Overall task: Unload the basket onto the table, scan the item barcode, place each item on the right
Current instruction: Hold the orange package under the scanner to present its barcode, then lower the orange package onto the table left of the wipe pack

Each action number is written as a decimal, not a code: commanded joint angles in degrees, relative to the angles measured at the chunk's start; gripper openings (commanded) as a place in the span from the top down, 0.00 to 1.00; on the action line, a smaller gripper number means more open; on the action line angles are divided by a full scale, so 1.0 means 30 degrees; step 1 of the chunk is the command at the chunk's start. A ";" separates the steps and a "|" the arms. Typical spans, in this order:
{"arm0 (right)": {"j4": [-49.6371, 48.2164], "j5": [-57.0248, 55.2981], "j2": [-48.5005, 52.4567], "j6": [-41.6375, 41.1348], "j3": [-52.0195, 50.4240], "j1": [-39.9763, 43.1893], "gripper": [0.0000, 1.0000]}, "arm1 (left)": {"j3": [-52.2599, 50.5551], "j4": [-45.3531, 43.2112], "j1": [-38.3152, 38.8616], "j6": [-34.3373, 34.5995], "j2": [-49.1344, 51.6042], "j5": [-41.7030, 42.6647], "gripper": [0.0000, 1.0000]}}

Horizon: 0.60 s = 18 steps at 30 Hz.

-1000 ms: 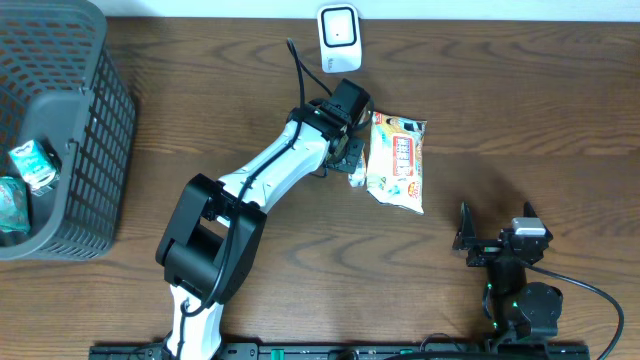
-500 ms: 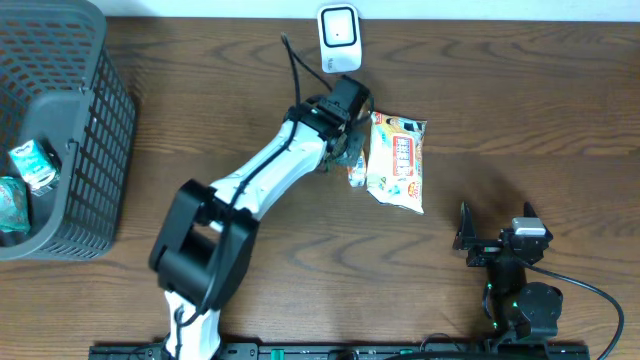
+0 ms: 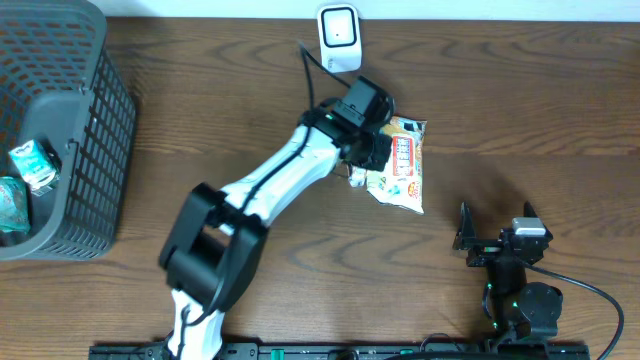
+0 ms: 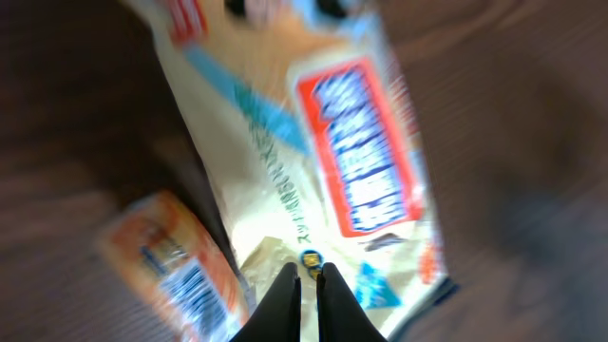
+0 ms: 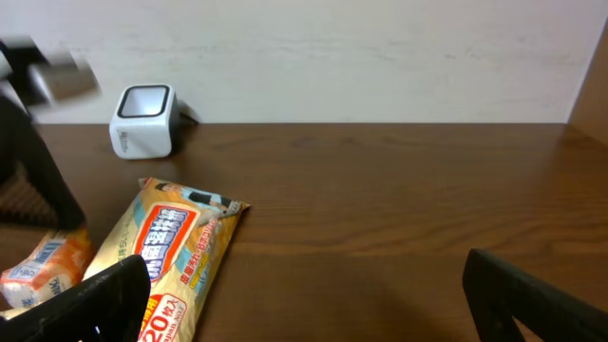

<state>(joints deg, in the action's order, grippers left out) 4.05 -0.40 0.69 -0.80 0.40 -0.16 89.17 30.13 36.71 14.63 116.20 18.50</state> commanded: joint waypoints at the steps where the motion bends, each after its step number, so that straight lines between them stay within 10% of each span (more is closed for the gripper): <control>1: 0.0080 0.0029 -0.0095 -0.0073 -0.0029 0.0153 0.01 | -0.0117 0.0138 -0.0109 0.0168 0.1071 -0.1880 0.92; 18: 0.0080 0.0029 -0.0087 -0.0073 -0.0029 0.0153 0.01 | -0.0109 0.1443 -0.1639 0.0160 -0.0852 -0.6484 0.92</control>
<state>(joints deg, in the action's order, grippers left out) 4.05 -0.40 0.69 -0.80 0.40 -0.16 88.95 34.13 32.99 14.85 119.13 0.82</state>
